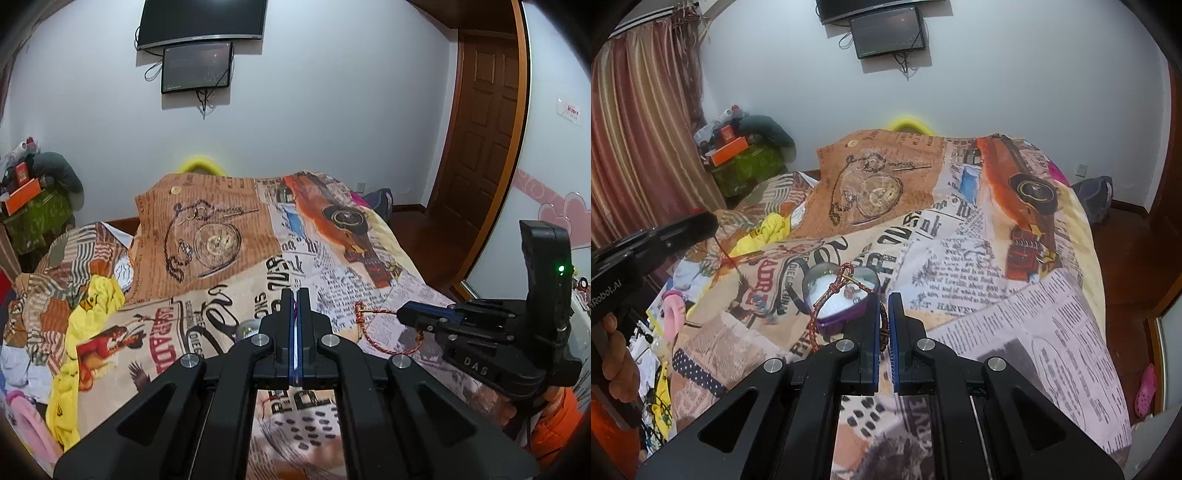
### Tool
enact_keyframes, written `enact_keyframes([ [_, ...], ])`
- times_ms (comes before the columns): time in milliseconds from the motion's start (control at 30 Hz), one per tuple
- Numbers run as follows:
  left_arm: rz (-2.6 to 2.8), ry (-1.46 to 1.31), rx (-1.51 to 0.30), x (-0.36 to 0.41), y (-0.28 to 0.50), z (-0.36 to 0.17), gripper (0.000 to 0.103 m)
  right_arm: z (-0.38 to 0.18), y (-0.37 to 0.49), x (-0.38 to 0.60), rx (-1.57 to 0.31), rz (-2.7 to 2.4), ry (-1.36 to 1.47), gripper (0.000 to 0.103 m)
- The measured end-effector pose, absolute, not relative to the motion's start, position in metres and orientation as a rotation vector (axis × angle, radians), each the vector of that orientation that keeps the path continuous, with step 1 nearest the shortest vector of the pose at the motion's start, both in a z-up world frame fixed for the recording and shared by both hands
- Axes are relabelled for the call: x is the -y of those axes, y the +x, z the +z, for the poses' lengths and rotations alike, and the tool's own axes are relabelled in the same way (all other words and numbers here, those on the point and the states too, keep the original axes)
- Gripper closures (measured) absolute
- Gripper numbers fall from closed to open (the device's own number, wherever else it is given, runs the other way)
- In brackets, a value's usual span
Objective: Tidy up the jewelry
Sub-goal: 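Lower the bracelet into the heart tin with the right gripper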
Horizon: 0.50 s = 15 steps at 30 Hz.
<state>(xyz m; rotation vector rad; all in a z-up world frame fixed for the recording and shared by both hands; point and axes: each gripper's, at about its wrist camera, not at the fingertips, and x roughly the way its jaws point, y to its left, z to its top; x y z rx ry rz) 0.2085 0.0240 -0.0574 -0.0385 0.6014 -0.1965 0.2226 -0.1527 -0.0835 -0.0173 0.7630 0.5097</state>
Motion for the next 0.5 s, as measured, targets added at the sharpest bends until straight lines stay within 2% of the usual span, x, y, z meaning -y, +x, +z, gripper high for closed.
enact_keyframes([
  [500, -0.205, -0.059, -0.601, -0.029, 0.253, -0.07, 0.103, -0.085, 0.252, 0.13, -0.746, 0.539, -0.03, 0.099],
])
